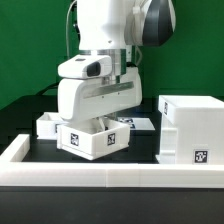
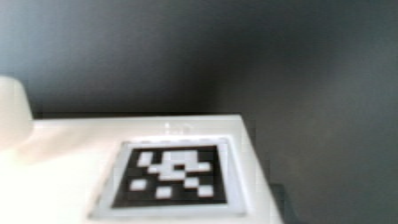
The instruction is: Assemble drawer
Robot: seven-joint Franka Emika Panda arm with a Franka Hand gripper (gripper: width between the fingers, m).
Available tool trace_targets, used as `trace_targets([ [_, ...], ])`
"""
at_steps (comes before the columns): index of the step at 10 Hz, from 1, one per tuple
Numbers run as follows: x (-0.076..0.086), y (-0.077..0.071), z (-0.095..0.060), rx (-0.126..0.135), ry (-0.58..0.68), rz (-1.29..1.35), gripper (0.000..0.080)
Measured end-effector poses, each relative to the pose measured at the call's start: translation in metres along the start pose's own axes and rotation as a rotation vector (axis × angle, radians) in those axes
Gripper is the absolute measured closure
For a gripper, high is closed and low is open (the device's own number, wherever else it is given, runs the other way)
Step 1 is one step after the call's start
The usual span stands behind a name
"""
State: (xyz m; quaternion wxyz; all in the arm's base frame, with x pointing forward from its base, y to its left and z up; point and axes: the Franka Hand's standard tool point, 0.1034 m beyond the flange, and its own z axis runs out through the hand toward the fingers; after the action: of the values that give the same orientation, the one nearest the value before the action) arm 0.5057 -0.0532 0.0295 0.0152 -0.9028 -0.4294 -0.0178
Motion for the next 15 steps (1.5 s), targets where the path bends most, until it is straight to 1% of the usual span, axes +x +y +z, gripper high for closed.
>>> trace_targets([
  [1, -0.004, -0.001, 0.001, 0.013, -0.005, -0.045, 0.0758],
  [4, -0.008, 0.000, 0.002, 0.013, -0.014, -0.182, 0.0758],
  [6, -0.011, 0.001, 0.003, 0.011, -0.026, -0.323, 0.0758],
  [8, -0.004, 0.002, 0.002, 0.004, -0.043, -0.481, 0.0758],
  [9, -0.002, 0.002, 0.003, 0.004, -0.044, -0.504, 0.0758],
  [11, 0.007, 0.002, 0.006, 0.017, -0.060, -0.587, 0.0758],
  [12, 0.013, 0.002, 0.007, 0.018, -0.058, -0.557, 0.0758],
  [13, 0.020, 0.001, 0.006, 0.014, -0.055, -0.541, 0.0758],
  [14, 0.023, 0.001, 0.005, 0.008, -0.053, -0.527, 0.0758],
  [15, 0.022, 0.002, 0.006, -0.008, -0.046, -0.525, 0.0758],
])
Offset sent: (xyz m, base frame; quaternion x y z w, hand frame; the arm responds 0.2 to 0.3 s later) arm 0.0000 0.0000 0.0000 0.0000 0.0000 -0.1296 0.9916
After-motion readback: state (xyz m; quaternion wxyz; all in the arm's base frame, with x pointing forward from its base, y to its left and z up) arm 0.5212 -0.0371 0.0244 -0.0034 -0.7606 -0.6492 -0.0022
